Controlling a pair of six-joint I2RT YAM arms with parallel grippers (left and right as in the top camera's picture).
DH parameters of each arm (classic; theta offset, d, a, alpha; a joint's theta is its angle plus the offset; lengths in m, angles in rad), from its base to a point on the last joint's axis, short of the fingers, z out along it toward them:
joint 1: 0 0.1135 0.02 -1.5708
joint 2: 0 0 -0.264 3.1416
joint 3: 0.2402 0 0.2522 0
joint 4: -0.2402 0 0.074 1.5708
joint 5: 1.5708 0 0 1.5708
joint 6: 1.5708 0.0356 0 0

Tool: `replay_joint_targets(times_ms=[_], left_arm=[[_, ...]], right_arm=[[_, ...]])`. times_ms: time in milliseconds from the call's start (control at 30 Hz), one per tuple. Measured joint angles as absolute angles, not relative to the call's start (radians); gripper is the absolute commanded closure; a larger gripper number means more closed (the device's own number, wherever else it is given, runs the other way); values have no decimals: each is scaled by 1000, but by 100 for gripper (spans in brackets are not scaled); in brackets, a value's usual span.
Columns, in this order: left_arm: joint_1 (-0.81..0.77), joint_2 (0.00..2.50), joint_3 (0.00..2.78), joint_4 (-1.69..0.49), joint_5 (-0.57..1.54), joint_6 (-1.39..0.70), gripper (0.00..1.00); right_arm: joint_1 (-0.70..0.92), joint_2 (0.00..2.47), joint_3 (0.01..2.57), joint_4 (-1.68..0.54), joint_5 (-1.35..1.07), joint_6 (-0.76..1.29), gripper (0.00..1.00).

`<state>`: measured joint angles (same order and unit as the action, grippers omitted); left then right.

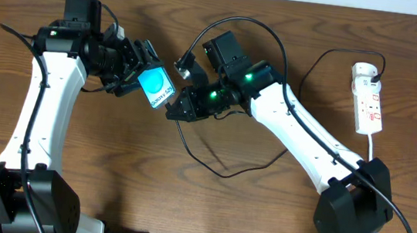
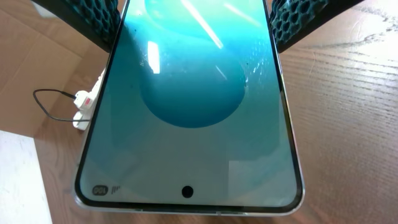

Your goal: Plug charger to phone and switch on socket

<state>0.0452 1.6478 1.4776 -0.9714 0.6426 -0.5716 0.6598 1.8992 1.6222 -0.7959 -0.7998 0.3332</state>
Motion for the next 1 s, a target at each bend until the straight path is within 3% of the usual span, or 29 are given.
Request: replay_joint_targets(times_ms=[1000], left_arm=[[52, 1648, 1478, -958, 650, -568, 93]], right_arm=[[661, 1899, 1622, -750, -790, 402, 99]])
